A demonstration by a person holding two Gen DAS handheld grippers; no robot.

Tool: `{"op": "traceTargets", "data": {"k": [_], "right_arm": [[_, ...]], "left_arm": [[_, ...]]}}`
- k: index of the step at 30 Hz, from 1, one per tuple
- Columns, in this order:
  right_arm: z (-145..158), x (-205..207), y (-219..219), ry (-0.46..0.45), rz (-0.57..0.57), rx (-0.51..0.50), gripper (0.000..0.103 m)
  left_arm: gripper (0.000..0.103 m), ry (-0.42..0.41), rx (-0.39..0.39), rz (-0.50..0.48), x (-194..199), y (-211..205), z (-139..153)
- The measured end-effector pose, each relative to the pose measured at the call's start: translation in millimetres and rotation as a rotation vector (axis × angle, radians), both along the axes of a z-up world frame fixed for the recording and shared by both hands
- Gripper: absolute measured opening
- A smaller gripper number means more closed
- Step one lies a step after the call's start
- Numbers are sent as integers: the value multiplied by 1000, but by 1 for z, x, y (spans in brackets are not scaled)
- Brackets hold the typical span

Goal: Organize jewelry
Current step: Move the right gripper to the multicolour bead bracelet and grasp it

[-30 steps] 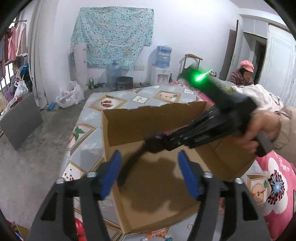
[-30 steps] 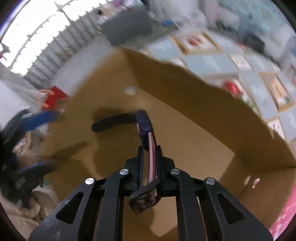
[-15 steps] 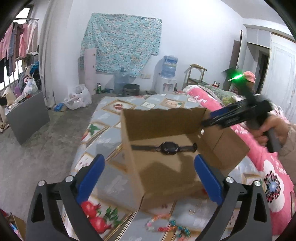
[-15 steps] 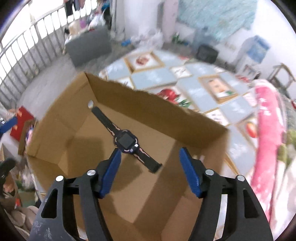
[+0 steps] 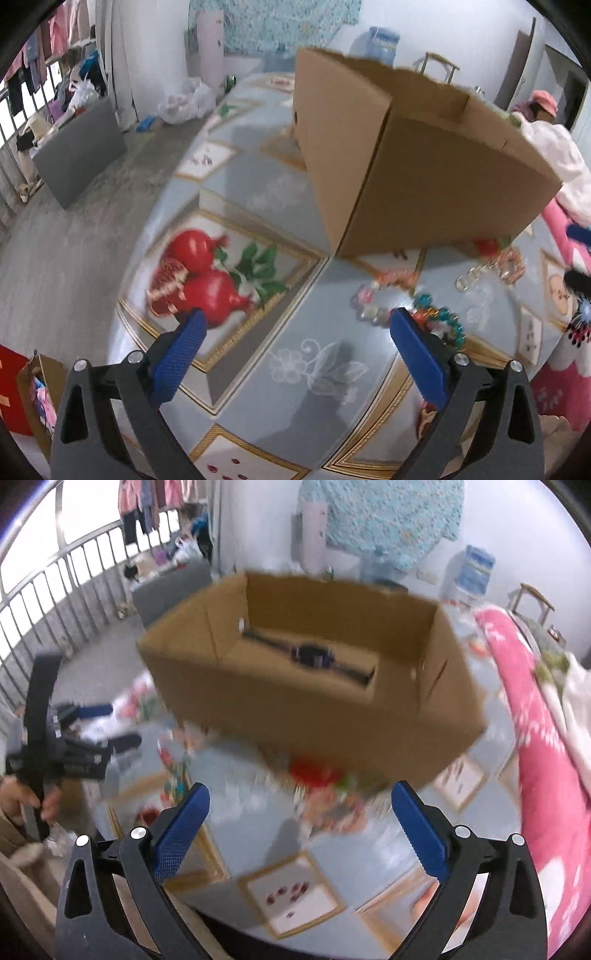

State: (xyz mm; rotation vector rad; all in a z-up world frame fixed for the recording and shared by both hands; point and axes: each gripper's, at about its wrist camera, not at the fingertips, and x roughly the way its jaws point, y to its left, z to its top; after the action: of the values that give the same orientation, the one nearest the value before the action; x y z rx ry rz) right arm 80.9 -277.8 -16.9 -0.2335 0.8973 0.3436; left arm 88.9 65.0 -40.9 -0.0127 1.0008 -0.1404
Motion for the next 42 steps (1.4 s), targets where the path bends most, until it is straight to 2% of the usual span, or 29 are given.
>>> {"op": "traceTargets", "data": {"k": [3, 4, 6, 8, 10, 14, 16, 18, 19, 21, 23, 24, 26, 30, 32, 35, 38, 40, 41, 42], "right_arm": [[-7, -13, 10, -50, -23, -44, 95], [-5, -17, 14, -77, -15, -41, 95], [0, -26, 18, -139, -4, -44, 95], [8, -31, 19, -215, 10, 6, 95], [9, -31, 21, -226, 59, 72, 95], [-5, -19, 33, -131, 109, 84, 94], [-18, -14, 40, -65, 138, 105, 90], [-27, -5, 46, 7, 161, 130, 74], [-31, -4, 48, 27, 166, 137, 72], [-42, -2, 52, 69, 177, 145, 58], [-46, 3, 55, 105, 179, 153, 50], [-48, 5, 57, 119, 180, 159, 46], [-55, 11, 61, 148, 182, 170, 41], [-60, 14, 70, 174, 198, 163, 32], [-61, 14, 75, 178, 216, 156, 29], [-62, 12, 82, 178, 244, 132, 27], [-66, 11, 91, 172, 260, 98, 23], [-65, 11, 93, 168, 269, 86, 16], [-65, 12, 93, 177, 270, 89, 8], [-64, 12, 93, 181, 267, 97, 8]], "left_arm": [[97, 46, -24, 11, 1, 2, -13], [97, 21, -3, 8, -2, 1, -14], [97, 30, 58, -16, -4, -6, -17], [98, 31, 88, -23, -4, -8, -17], [98, 33, 83, -13, -3, -7, -17], [98, 20, 89, -5, -4, -8, -17], [98, 17, 86, -7, -4, -8, -18], [98, 15, 92, -11, -6, -10, -17], [98, 15, 92, -12, -6, -10, -17], [98, 20, 93, -25, -6, -10, -15], [98, 25, 81, -26, -5, -8, -12], [98, 16, 56, -22, -5, -5, -10], [96, -18, -53, -34, -6, 2, -1], [84, -58, -124, -67, -4, 1, 8], [69, -63, -162, -91, -3, -2, 10], [55, -59, -199, -121, -1, -5, 9], [45, -54, -221, -143, -1, -6, 8], [43, -51, -233, -160, -1, -6, 8], [43, -52, -231, -165, -2, -6, 8], [42, -53, -229, -174, -3, -6, 9]]}}
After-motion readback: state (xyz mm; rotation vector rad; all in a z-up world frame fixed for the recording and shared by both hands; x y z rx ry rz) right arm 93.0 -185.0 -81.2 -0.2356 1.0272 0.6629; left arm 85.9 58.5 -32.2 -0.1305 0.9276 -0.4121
